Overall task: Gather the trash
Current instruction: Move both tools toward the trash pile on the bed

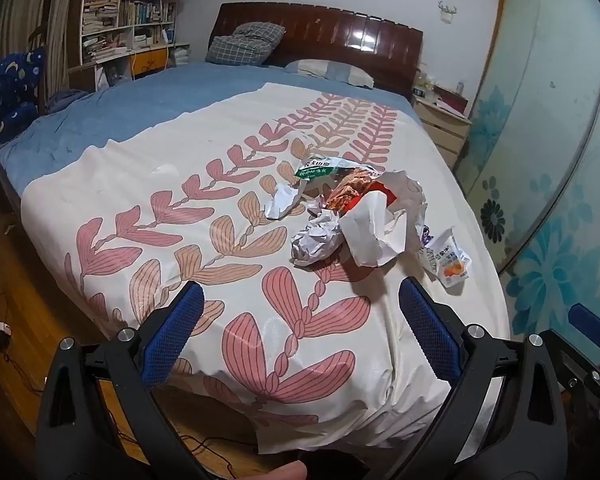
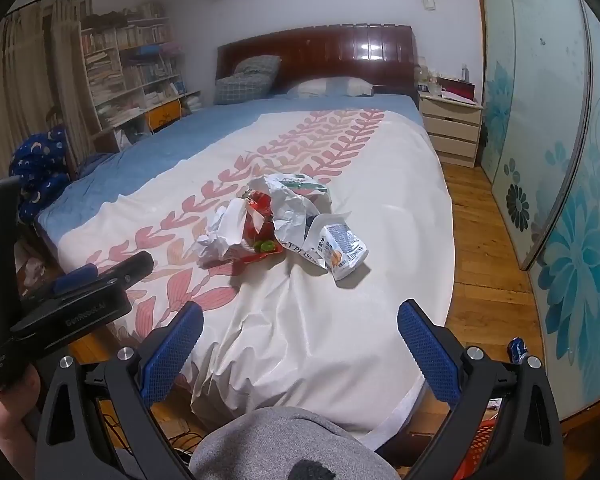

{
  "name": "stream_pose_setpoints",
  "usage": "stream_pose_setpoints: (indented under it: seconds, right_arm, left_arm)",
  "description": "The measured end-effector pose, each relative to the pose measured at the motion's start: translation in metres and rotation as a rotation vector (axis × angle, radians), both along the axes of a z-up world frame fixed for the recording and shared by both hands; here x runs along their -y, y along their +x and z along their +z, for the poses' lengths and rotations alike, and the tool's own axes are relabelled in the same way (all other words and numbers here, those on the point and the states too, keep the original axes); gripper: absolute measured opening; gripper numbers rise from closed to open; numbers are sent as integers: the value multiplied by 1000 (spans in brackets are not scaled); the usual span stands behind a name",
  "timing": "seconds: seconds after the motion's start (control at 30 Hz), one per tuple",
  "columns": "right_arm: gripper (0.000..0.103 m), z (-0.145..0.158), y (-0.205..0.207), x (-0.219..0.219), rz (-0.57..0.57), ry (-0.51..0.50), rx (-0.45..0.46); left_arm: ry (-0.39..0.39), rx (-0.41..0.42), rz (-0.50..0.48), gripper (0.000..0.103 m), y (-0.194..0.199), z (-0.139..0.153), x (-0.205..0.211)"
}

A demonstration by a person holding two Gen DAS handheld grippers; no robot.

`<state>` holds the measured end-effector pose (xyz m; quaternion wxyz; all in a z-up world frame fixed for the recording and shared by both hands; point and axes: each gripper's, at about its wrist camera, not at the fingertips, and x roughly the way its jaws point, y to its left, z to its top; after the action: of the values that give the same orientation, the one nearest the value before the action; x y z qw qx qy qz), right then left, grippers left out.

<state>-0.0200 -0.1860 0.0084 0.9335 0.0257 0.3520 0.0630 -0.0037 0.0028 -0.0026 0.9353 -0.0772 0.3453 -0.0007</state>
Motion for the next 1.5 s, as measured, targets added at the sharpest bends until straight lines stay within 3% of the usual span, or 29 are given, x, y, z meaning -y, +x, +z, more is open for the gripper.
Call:
stream_pose_setpoints:
  seconds: [0.93, 1.13, 1.3, 1.5]
  right_arm:
    - [96, -3, 4, 3, -5, 21, -4]
    - [96, -4, 6, 12, -10, 87, -17]
    - [96, -4, 7, 17, -13, 122, -25]
    - [96, -4, 9, 21, -17, 144, -38]
  left_arm:
    - [-26, 0, -3, 97, 0, -1, -1]
    - [-92, -15, -13, 97, 3, -3, -7]
    - [-216, -16, -59, 97, 26, -8, -2]
    - [-228, -58, -116, 97, 76, -23, 33]
